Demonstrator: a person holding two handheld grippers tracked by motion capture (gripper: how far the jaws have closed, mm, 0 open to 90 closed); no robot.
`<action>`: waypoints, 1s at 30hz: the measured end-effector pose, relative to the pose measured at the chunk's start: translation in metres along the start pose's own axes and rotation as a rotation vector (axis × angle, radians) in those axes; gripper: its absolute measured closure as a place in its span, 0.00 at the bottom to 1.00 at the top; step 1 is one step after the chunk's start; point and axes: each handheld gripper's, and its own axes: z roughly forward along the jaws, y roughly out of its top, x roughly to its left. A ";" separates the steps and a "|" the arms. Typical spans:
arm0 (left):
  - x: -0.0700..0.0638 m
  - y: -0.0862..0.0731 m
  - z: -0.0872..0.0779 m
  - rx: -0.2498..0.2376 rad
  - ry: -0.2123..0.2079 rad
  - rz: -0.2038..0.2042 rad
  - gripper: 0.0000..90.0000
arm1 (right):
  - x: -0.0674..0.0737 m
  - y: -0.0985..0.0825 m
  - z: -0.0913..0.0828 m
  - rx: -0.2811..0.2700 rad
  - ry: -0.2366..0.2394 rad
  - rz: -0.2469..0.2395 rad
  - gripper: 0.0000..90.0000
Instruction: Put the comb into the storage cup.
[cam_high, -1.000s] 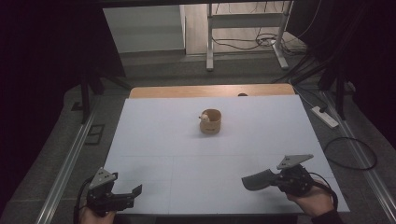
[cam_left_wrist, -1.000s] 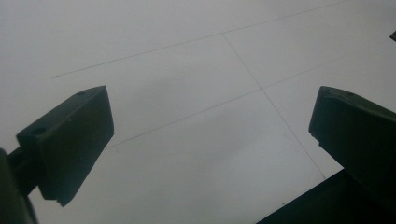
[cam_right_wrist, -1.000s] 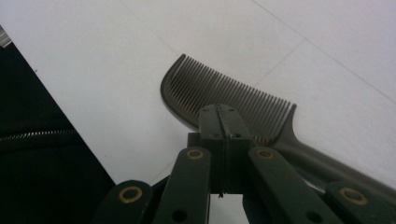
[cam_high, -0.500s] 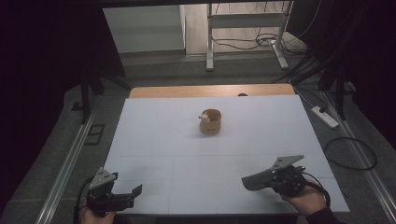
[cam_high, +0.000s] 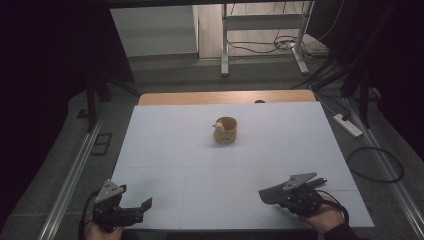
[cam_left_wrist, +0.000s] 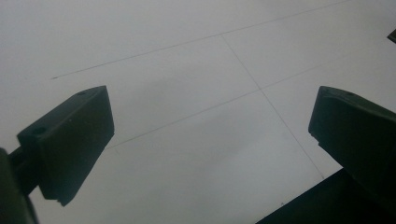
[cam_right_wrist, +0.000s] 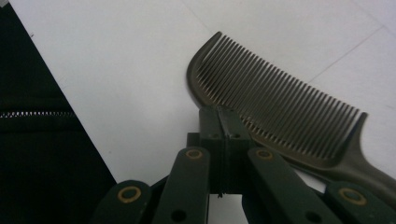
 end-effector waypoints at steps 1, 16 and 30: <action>0.000 0.000 0.000 0.000 0.000 0.001 0.01 | 0.000 0.000 0.000 0.000 0.000 0.000 1.00; 0.000 0.000 0.000 0.003 0.000 0.000 0.01 | -0.003 0.001 0.012 0.043 -0.014 -0.033 1.00; 0.000 0.000 0.001 0.004 -0.001 -0.004 0.01 | -0.025 0.014 0.021 0.012 -0.038 -0.010 1.00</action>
